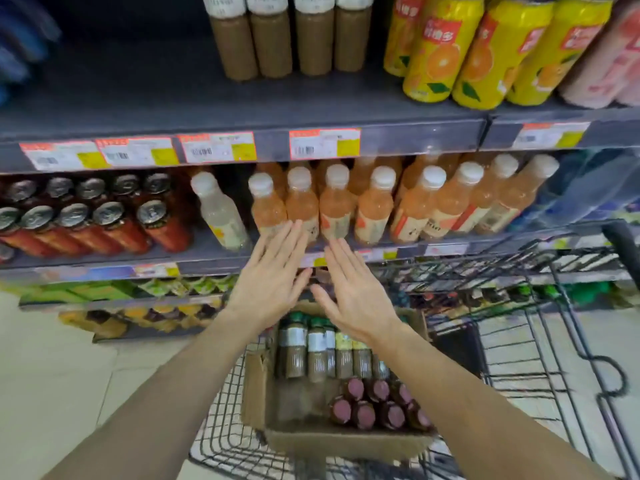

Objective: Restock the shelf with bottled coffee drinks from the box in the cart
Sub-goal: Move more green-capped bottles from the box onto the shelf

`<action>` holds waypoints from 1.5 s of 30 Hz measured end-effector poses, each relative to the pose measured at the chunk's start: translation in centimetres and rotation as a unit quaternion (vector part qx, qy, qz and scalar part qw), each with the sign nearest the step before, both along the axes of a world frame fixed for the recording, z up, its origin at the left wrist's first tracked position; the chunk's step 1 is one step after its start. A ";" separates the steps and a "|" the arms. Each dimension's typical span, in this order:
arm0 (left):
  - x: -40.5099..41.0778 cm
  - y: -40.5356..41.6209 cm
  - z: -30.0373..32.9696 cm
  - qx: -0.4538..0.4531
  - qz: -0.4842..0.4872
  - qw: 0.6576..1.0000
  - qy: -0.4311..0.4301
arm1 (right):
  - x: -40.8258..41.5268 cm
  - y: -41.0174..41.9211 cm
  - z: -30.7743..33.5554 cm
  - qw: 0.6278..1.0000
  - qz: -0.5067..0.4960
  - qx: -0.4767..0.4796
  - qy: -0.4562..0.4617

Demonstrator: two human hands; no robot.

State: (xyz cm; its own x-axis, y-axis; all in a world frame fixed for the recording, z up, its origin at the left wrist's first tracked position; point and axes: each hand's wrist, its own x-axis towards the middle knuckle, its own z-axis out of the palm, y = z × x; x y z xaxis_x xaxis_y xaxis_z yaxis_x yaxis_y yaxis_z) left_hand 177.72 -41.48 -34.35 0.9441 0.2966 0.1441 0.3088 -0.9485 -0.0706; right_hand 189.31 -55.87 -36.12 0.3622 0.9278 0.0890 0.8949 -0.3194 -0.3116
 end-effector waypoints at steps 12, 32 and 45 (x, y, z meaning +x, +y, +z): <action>-2.5 -7.1 -18.8 -0.169 0.124 0.960 0.188 | -3.2 -6.4 -17.1 0.946 -0.128 -0.242 0.172; -0.6 -4.6 -33.5 -0.376 0.390 0.824 0.168 | -3.8 0.6 -34.0 0.830 -0.273 -0.241 0.423; -1.0 -4.1 -34.1 -0.422 0.424 0.792 0.118 | -4.2 0.3 -34.6 0.824 -0.319 -0.178 0.434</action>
